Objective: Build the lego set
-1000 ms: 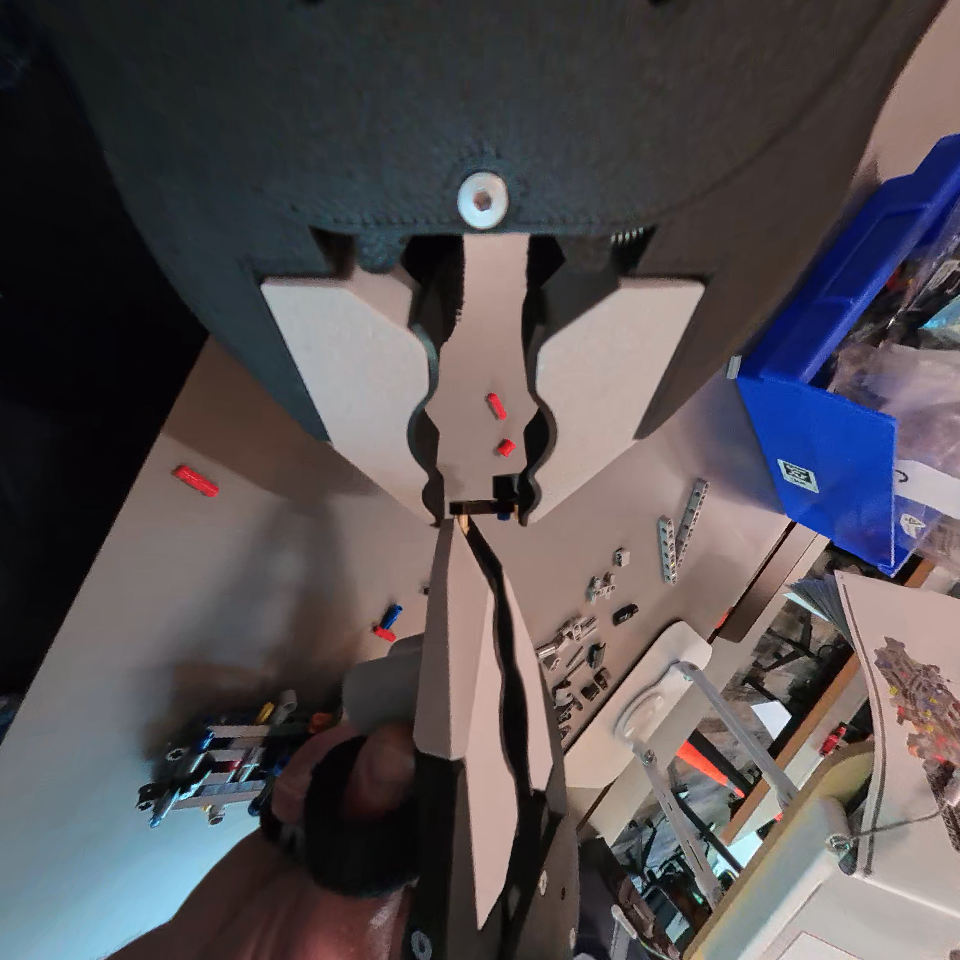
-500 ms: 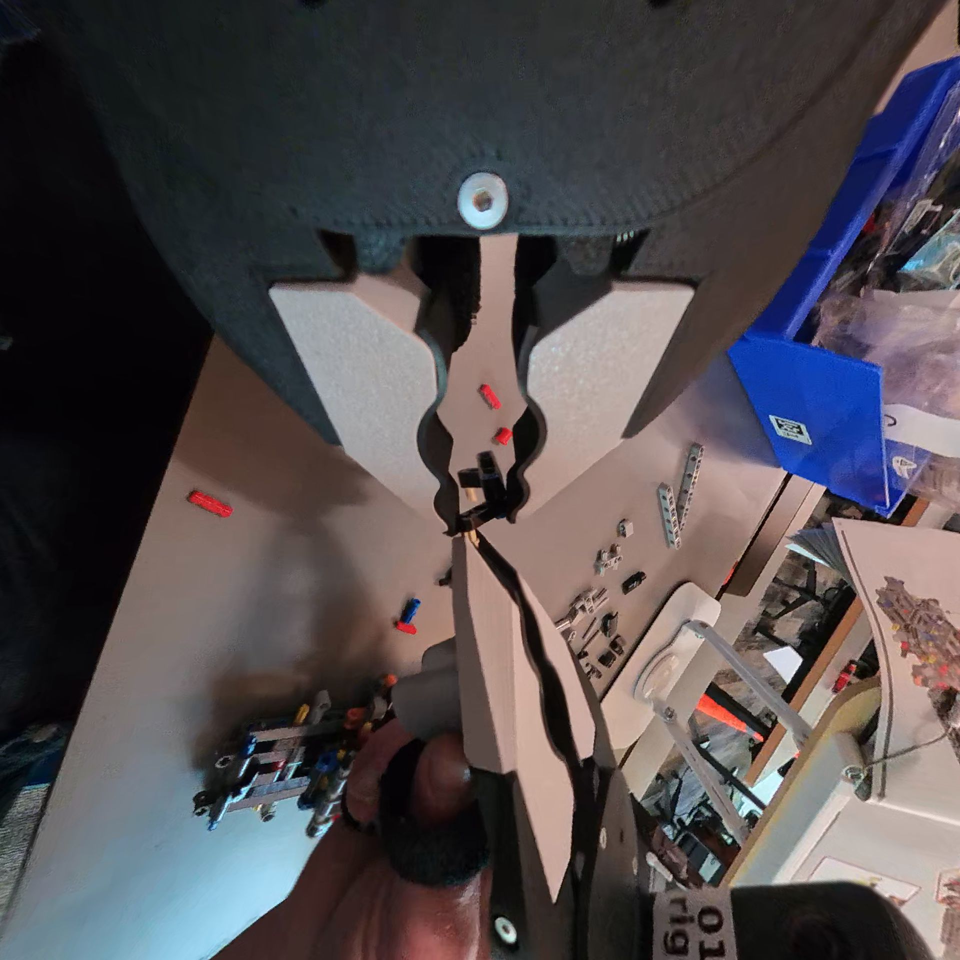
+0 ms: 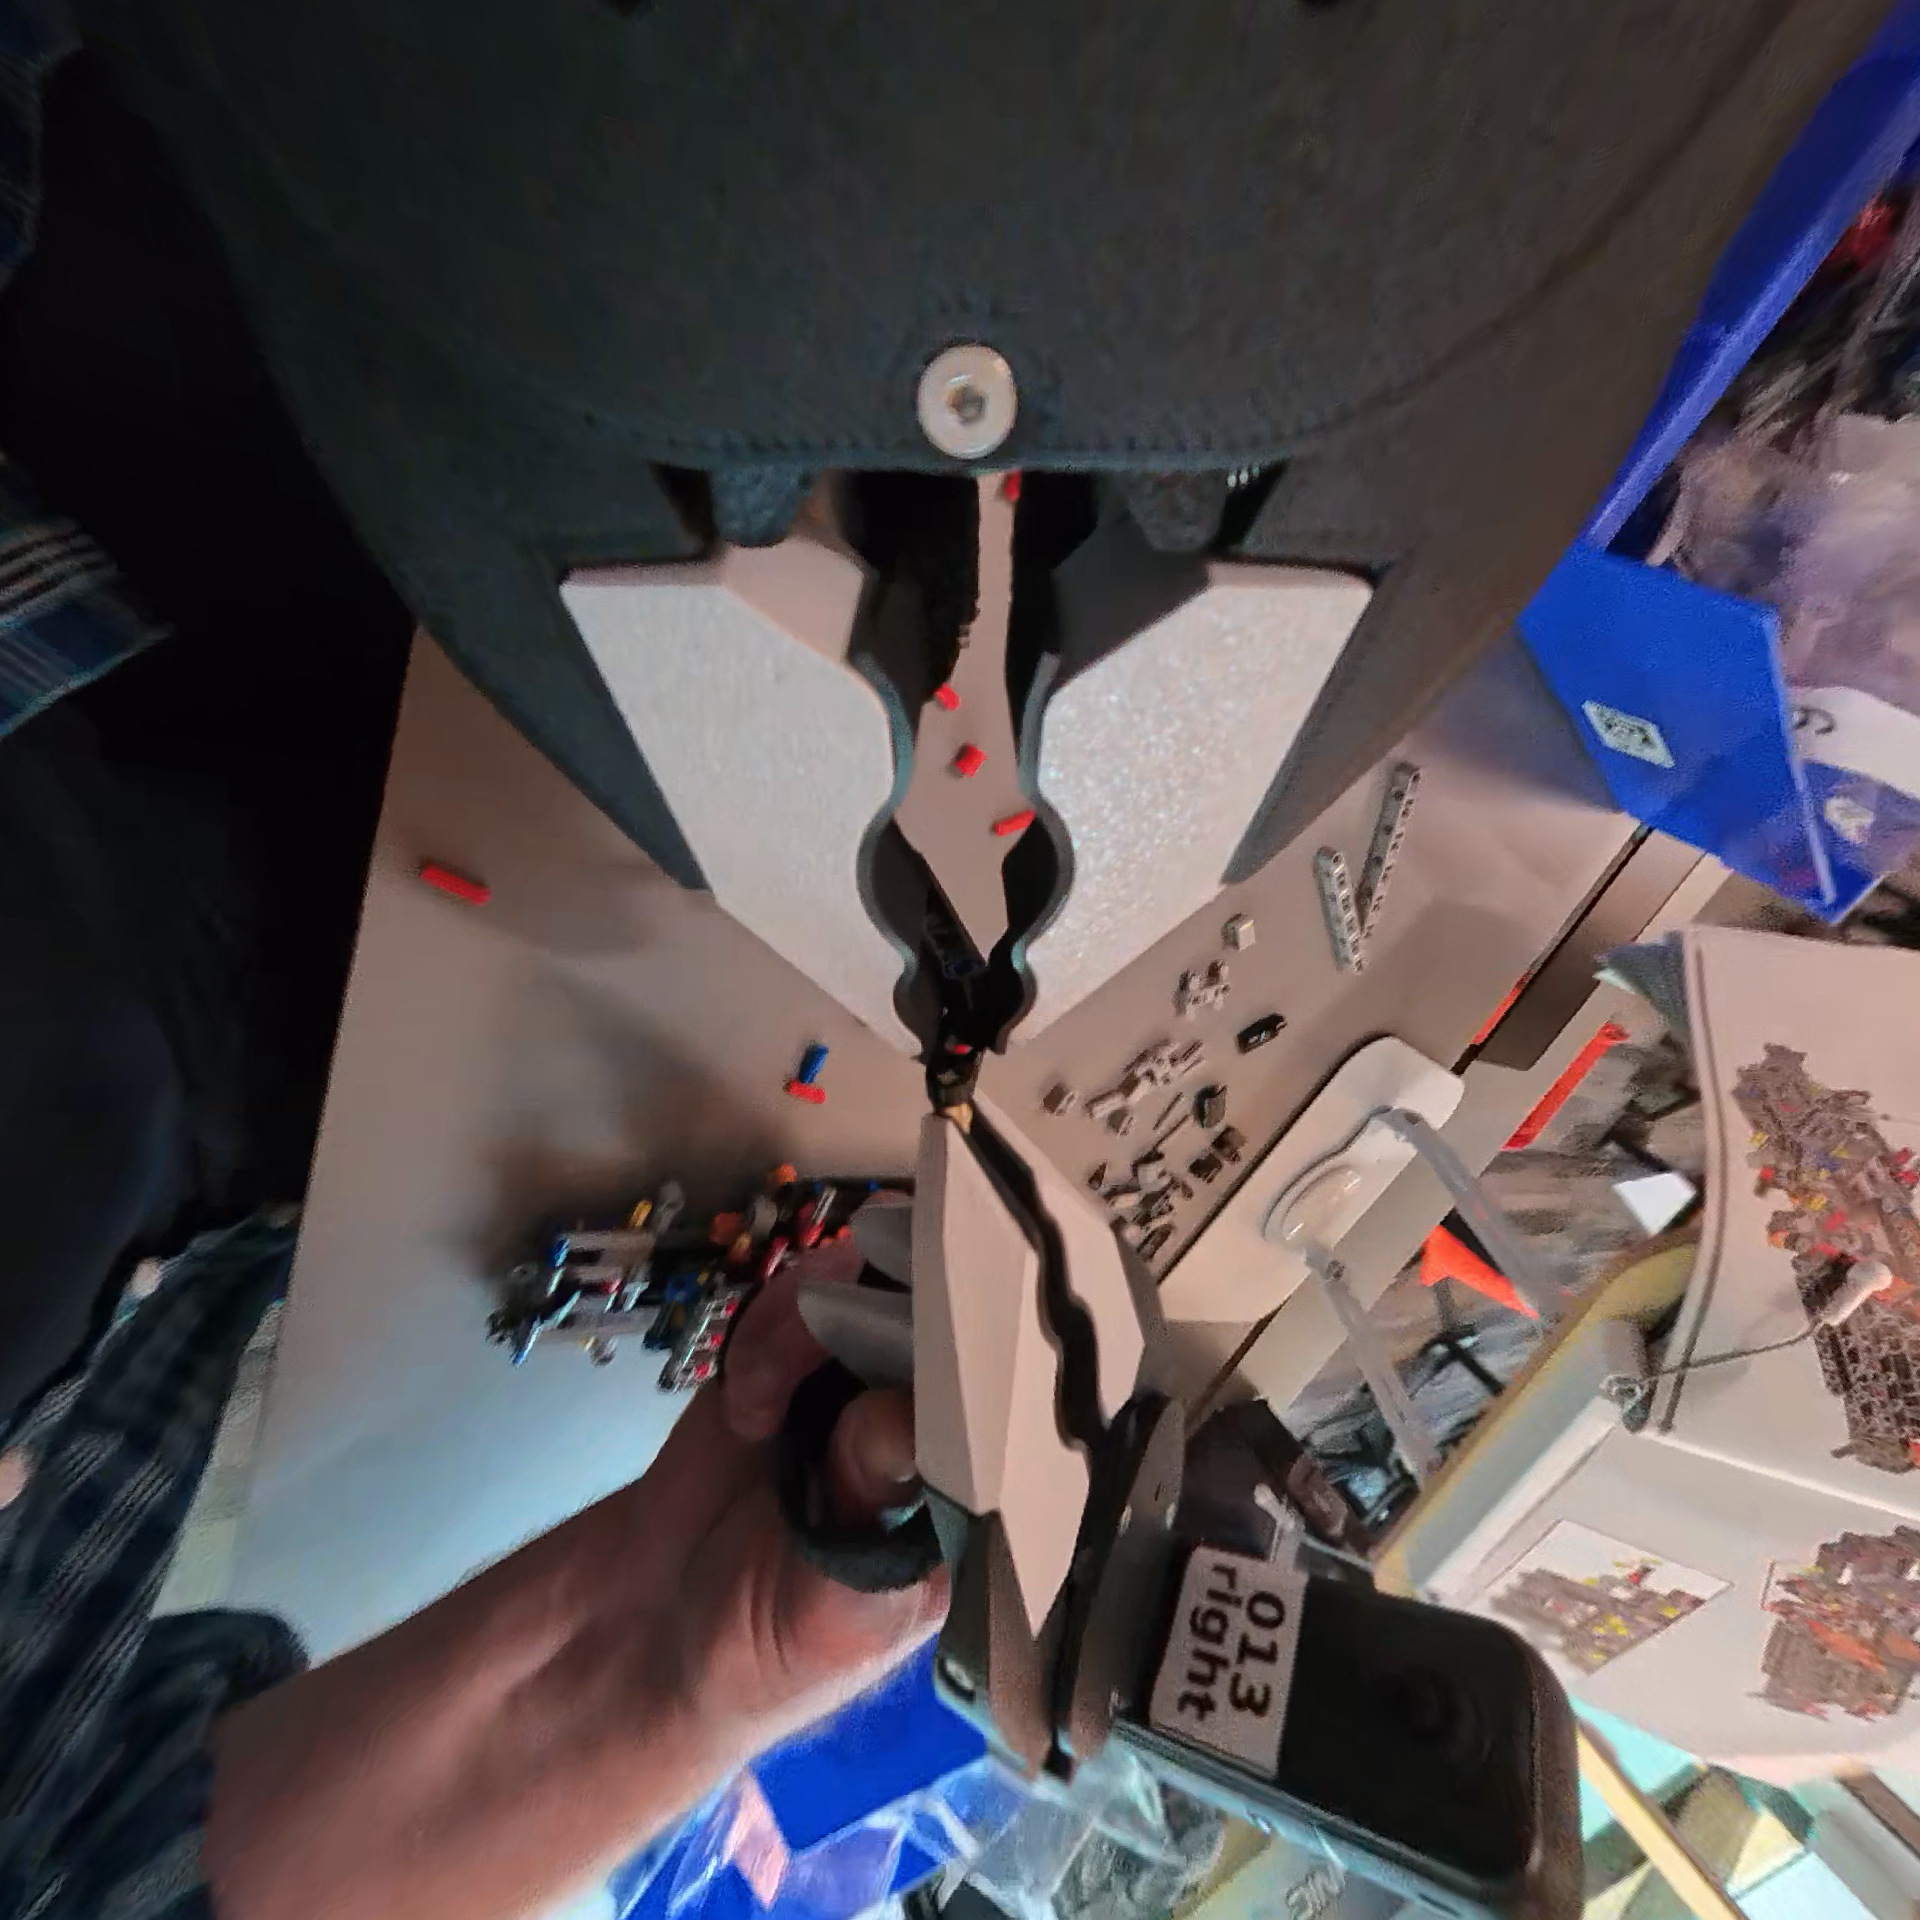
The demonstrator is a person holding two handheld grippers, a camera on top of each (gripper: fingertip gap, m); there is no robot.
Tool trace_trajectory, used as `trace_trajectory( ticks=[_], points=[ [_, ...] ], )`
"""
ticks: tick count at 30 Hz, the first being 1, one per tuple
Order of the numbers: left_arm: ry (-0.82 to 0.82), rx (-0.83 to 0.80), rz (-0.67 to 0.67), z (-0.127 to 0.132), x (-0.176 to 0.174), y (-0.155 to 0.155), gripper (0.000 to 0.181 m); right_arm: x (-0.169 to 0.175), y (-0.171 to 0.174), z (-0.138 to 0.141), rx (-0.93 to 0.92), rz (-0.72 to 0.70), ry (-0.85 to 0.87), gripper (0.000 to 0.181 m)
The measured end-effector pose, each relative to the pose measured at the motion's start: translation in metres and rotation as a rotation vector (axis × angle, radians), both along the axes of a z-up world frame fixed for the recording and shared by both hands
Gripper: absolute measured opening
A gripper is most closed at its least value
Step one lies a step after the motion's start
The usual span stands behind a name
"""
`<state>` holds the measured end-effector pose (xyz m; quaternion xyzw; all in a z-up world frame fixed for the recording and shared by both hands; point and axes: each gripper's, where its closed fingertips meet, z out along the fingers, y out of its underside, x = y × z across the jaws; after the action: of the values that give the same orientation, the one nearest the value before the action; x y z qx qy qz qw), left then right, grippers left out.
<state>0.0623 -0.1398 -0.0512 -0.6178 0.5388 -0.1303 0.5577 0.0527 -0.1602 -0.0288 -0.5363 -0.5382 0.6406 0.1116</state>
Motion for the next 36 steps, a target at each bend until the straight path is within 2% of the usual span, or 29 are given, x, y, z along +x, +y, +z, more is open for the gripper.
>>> trace_trajectory(
  ticks=[1, 4, 7, 8, 9, 11, 13, 15, 18, 21, 23, 24, 27, 30, 32, 36],
  points=[
    [-0.023, -0.013, -0.02, 0.005, 0.002, -0.002, 0.008, 0.001, -0.001, 0.005, 0.017, 0.009, 0.023, 0.001],
    [-0.092, -0.051, -0.068, 0.02, 0.006, -0.007, 0.007, 0.004, -0.004, 0.019, 0.054, 0.032, 0.095, 0.001],
    [-0.209, -0.1, -0.072, 0.04, -0.006, -0.003, 0.006, 0.017, 0.017, 0.034, 0.053, -0.036, 0.148, 0.001],
    [-0.187, -0.08, -0.05, 0.038, -0.011, 0.0, 0.007, 0.019, 0.021, 0.03, 0.073, -0.054, 0.123, 0.002],
    [-0.138, -0.056, -0.017, 0.03, -0.013, 0.006, 0.007, 0.019, 0.022, 0.02, 0.134, -0.061, 0.077, 0.002],
    [-0.139, -0.149, -0.042, 0.017, -0.013, 0.004, 0.007, 0.021, 0.03, 0.0, 0.253, -0.095, -0.03, 0.002],
    [-0.11, -0.117, 0.011, 0.011, -0.023, 0.01, 0.007, 0.023, 0.031, -0.023, 0.431, -0.105, -0.163, 0.002],
    [-0.117, -0.123, -0.008, 0.008, -0.02, 0.003, 0.007, 0.023, 0.031, -0.051, 0.555, -0.096, -0.275, 0.003],
    [-0.016, -0.089, 0.036, -0.016, -0.014, 0.003, 0.008, 0.025, 0.043, -0.096, 0.671, -0.096, -0.449, 0.003],
    [0.006, -0.095, 0.071, -0.034, -0.012, 0.006, 0.008, 0.024, 0.057, -0.117, 0.761, -0.112, -0.543, 0.004],
    [-0.004, -0.121, 0.068, -0.044, -0.009, 0.005, 0.008, 0.024, 0.059, -0.122, 0.774, -0.096, -0.584, 0.018],
    [-0.004, -0.115, 0.073, -0.046, -0.008, 0.006, 0.008, 0.023, 0.059, -0.121, 0.772, -0.091, -0.589, 0.023],
    [-0.017, -0.129, 0.087, -0.049, -0.01, 0.01, 0.008, 0.028, 0.066, -0.118, 0.818, -0.097, -0.613, 0.024],
    [-0.081, -0.177, 0.093, -0.048, -0.014, 0.012, 0.008, 0.043, 0.078, -0.091, 0.773, -0.175, -0.57, 0.017],
    [-0.125, -0.201, 0.096, -0.045, -0.017, 0.012, 0.008, 0.071, 0.097, -0.063, 0.788, -0.276, -0.547, 0.011],
    [-0.21, -0.256, 0.072, -0.036, -0.016, 0.012, 0.007, 0.16, 0.15, -0.028, 0.84, -0.516, -0.669, 0.01]
  ],
)
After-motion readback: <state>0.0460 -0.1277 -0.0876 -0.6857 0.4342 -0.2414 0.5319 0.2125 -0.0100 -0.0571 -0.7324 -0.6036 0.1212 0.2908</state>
